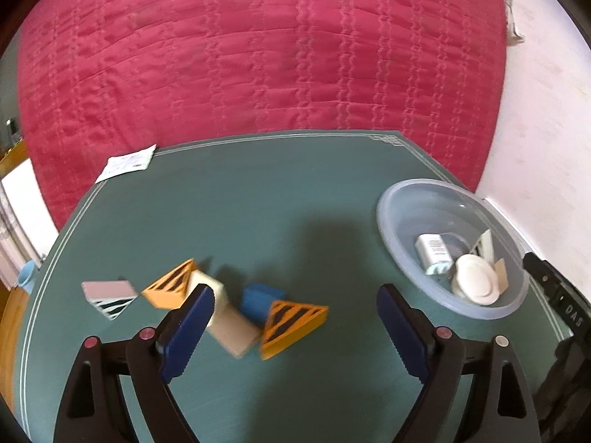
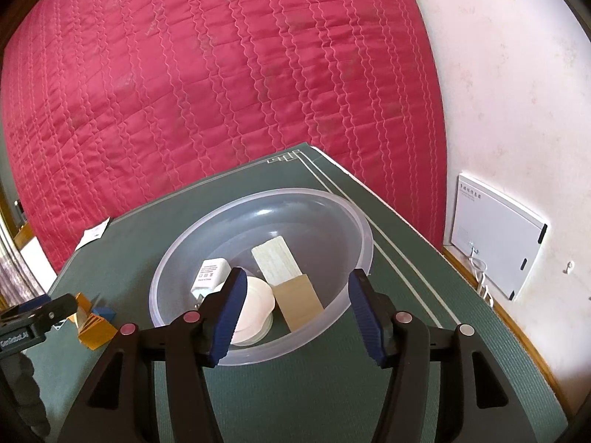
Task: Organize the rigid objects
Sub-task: 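Withdraw both grippers from the bowl back toward the remaining blocks, then move the left gripper to the pink striped triangular block and close on it, then grasp the orange black-striped triangle with the right gripper while the left holds the pink block, then carry the orange triangle over the bowl with the right gripper while the left holds the pink block, then lower the orange triangle into the bowl and open the right gripper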
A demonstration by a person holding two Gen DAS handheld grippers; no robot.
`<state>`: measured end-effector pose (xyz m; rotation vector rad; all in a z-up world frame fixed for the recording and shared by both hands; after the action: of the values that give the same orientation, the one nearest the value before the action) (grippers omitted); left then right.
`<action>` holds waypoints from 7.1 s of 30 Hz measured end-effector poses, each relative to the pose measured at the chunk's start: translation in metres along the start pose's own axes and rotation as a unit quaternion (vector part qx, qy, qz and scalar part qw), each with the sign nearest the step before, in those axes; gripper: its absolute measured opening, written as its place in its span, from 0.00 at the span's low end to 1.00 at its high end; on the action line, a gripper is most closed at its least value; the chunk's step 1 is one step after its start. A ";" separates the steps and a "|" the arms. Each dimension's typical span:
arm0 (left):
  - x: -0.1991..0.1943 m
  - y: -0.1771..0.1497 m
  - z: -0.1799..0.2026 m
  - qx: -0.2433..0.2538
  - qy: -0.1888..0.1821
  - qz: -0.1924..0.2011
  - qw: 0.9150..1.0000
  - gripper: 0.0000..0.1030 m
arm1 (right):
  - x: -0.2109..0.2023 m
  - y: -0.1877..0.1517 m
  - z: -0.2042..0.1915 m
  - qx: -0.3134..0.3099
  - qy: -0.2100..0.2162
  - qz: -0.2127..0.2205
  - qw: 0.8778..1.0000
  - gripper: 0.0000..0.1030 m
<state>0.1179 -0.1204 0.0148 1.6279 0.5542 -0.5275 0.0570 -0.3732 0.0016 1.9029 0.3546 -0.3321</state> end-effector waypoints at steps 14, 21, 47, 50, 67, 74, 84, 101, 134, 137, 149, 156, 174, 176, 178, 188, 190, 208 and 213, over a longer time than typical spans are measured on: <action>0.011 -0.030 -0.059 -0.035 0.042 -0.029 0.998 0.90 | 0.001 -0.002 0.002 -0.003 -0.007 -0.004 1.000 0.57; 0.014 -0.029 -0.073 -0.043 0.051 -0.026 0.997 0.90 | 0.002 0.001 -0.004 -0.018 -0.011 -0.006 1.000 0.58; 0.052 -0.031 -0.163 -0.075 0.142 -0.049 0.986 0.89 | 0.000 -0.042 -0.102 -0.092 0.117 -0.085 0.985 0.58; 0.056 -0.032 -0.171 -0.073 0.142 -0.056 0.986 0.89 | 0.002 -0.047 -0.105 -0.094 0.119 -0.093 0.984 0.58; 0.092 -0.035 -0.179 -0.037 0.143 -0.093 0.985 0.73 | 0.010 -0.060 -0.122 -0.101 0.131 -0.121 0.979 0.58; 0.094 -0.030 -0.171 -0.044 0.111 -0.090 0.989 0.43 | 0.017 -0.065 -0.131 -0.097 0.139 -0.138 0.976 0.58; 0.073 -0.031 -0.169 -0.066 0.107 -0.074 0.989 0.30 | 0.036 -0.076 -0.163 -0.114 0.169 -0.178 0.963 0.58; 0.039 -0.030 -0.150 -0.078 0.065 -0.042 0.994 0.30 | 0.095 -0.093 -0.225 -0.159 0.201 -0.231 0.939 0.68; 0.040 -0.039 -0.142 -0.077 0.047 -0.044 0.995 0.30 | 0.071 -0.108 -0.221 -0.153 0.218 -0.231 0.936 0.60; 0.039 -0.039 -0.141 -0.076 0.045 -0.042 0.995 0.30 | 0.063 -0.106 -0.215 -0.145 0.216 -0.227 0.938 0.60; 0.033 -0.039 -0.135 -0.071 0.039 -0.039 0.996 0.30 | 0.050 -0.116 -0.201 -0.136 0.205 -0.237 0.940 0.60; 0.032 -0.040 -0.133 -0.070 0.037 -0.039 0.996 0.30 | 0.051 -0.120 -0.200 -0.145 0.196 -0.240 0.940 0.61; 0.032 -0.040 -0.132 -0.074 0.034 -0.038 0.996 0.30 | 0.037 -0.115 -0.196 -0.128 0.197 -0.227 0.945 0.60; 0.033 -0.039 -0.131 -0.073 0.035 -0.038 0.996 0.30 | 0.033 -0.109 -0.190 -0.119 0.193 -0.220 0.949 0.60; 0.032 -0.040 -0.132 -0.073 0.035 -0.038 0.996 0.30 | 0.029 -0.102 -0.182 -0.112 0.186 -0.212 0.953 0.60; 0.030 -0.045 -0.128 -0.067 0.035 -0.041 0.996 0.30 | 0.015 -0.059 -0.130 -0.065 0.143 -0.156 0.975 0.60; 0.029 -0.045 -0.126 -0.066 0.035 -0.043 0.996 0.30 | 0.013 -0.047 -0.119 -0.058 0.130 -0.141 0.980 0.60; 0.027 -0.053 -0.106 -0.056 0.029 -0.053 0.997 0.30 | 0.013 0.022 -0.020 -0.011 0.015 -0.056 0.998 0.60; 0.029 -0.054 -0.101 -0.052 0.029 -0.057 0.997 0.30 | 0.020 0.025 -0.002 -0.002 -0.003 -0.050 0.999 0.61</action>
<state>0.1088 -0.0125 -0.0328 1.5221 0.7106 -0.5280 0.0858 -0.3778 0.0157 1.8839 0.4476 -0.4042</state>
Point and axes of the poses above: each gripper's, at about its wrist camera, not at the fingertips, and x roughly the way its jaws point, z to its right, y to its top, the point moved 9 cm from there along x, roughly the way its jaws point, and after that the axes turned 12 degrees about y, right-handed, at the moved point
